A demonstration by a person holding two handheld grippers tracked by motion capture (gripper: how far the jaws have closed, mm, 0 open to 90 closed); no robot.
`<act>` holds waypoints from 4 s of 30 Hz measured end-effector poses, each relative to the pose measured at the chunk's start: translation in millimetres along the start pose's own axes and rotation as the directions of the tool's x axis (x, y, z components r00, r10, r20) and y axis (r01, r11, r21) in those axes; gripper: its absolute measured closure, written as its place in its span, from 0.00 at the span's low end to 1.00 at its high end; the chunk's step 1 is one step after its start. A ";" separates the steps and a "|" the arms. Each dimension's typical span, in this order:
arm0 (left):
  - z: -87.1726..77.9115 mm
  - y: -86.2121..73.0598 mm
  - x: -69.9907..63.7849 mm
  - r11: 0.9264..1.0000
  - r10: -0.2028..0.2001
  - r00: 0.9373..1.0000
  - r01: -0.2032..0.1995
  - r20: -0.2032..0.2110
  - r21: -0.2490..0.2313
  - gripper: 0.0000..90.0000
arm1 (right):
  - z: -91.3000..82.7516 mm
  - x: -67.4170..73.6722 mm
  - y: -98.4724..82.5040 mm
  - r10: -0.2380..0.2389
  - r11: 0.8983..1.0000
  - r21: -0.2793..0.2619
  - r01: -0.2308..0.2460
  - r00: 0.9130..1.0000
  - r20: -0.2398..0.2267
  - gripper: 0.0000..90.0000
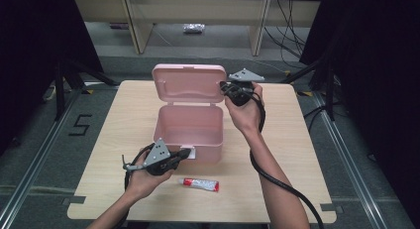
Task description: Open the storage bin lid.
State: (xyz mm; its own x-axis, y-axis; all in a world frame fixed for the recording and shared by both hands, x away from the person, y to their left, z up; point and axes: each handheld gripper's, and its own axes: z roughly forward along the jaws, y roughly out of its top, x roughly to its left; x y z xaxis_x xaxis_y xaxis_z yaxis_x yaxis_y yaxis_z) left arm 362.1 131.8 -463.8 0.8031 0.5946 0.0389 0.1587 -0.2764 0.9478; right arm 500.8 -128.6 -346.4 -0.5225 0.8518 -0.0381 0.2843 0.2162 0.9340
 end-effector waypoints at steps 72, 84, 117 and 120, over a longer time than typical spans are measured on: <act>0.3 0.3 -0.3 1.000 0.000 1.000 0.000 0.003 0.006 1.00 | 42.4 -12.2 -24.0 0.019 0.987 0.160 -0.024 0.999 0.028 1.00; 0.3 0.5 -0.2 1.000 0.003 1.000 -0.004 0.003 0.008 1.00 | 48.1 -13.0 -30.9 0.020 0.982 0.185 -0.024 1.000 0.023 1.00; 0.8 1.0 -1.2 1.000 0.009 1.000 -0.009 0.000 0.009 1.00 | 42.0 -10.8 -36.5 0.022 0.975 0.223 -0.021 1.000 -0.005 0.98; 0.8 1.0 -1.1 1.000 0.008 1.000 -0.008 0.000 0.009 1.00 | 37.8 -10.8 -38.2 -0.011 0.976 0.216 0.016 1.000 -0.025 0.97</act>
State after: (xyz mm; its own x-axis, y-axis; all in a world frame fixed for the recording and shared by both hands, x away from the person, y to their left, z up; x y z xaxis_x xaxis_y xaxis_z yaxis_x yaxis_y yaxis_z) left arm 361.9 130.2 -463.1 0.8041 0.5927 0.0465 0.1576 -0.2879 0.9446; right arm 526.0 -128.0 -395.1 -0.5457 0.8371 -0.0396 0.4428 0.3281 0.8344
